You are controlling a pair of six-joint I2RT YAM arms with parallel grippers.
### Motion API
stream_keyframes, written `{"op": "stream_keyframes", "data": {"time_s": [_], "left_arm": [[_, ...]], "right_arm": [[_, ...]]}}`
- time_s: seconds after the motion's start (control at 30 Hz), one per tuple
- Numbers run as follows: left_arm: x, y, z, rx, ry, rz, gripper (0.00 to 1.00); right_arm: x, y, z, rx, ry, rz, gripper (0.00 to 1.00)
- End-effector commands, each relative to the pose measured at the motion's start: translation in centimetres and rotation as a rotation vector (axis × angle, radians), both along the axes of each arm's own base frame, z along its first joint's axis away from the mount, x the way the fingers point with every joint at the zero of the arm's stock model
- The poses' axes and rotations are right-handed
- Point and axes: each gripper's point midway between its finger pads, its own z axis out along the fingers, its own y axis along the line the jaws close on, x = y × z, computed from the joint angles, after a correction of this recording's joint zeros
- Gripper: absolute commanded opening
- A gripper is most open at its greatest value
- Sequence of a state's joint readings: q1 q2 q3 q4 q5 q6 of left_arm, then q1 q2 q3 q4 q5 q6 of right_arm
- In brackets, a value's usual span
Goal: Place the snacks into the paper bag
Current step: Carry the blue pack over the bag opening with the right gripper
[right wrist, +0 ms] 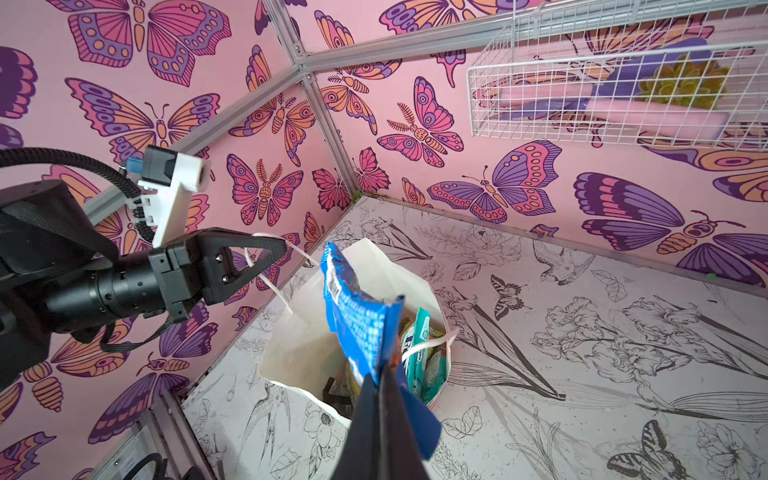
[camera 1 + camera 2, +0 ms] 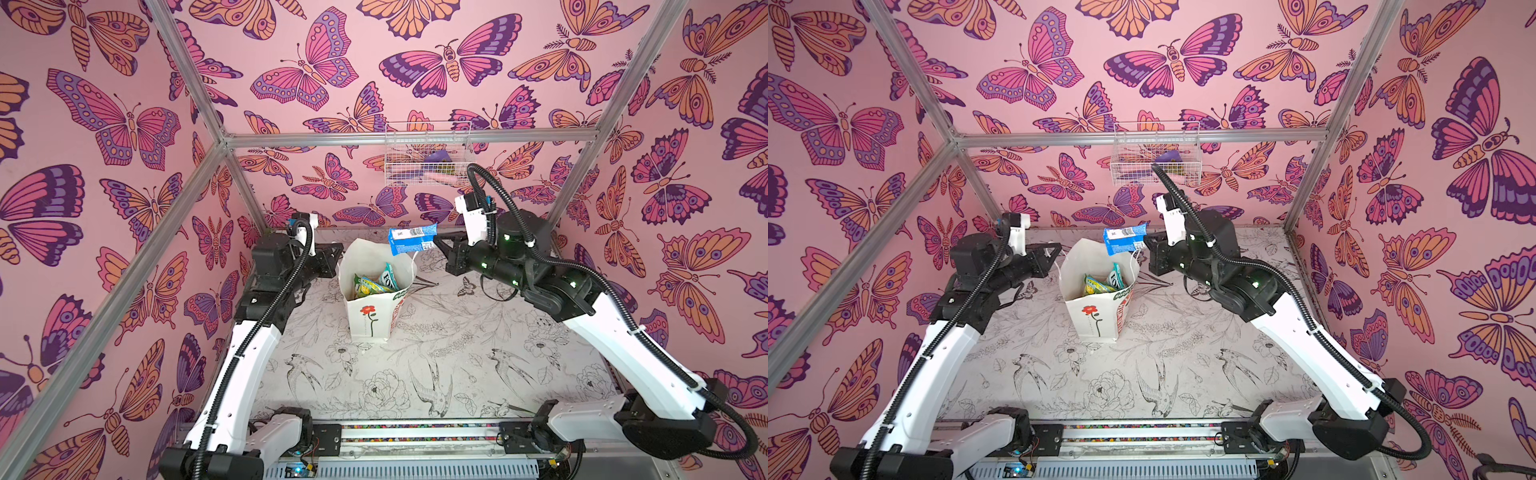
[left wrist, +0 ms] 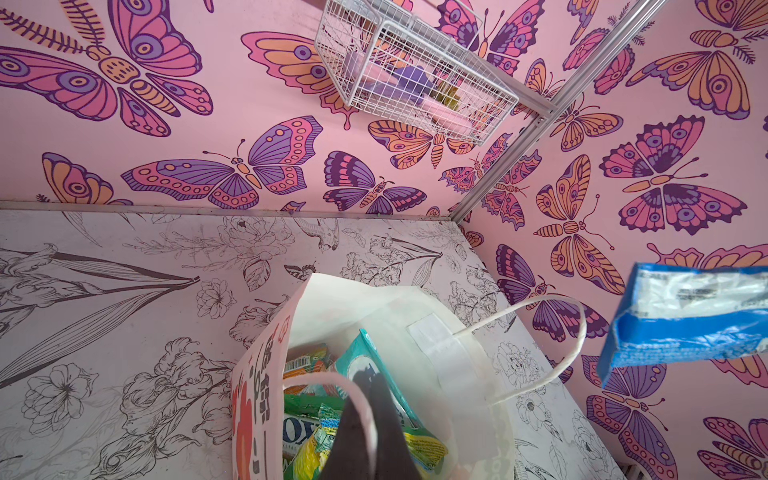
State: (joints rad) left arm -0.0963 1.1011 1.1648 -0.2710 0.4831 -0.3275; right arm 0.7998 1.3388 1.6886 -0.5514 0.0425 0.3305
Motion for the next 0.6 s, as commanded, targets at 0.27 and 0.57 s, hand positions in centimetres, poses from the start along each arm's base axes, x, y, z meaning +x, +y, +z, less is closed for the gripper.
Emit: {"op": "stream_keyframes", "data": {"time_s": [0.27, 0.57], "left_arm": [[-0.7, -0.2, 2.6, -0.026, -0.098, -0.025, 0.0], [-0.7, -0.2, 2.6, -0.028, -0.098, -0.025, 0.0]], "right_arm": [[-0.1, 0.9, -0.2, -0.09, -0.044, -0.014, 0.0], [0.0, 1.8, -0.8, -0.113, -0.046, -0.007, 0.0]]}}
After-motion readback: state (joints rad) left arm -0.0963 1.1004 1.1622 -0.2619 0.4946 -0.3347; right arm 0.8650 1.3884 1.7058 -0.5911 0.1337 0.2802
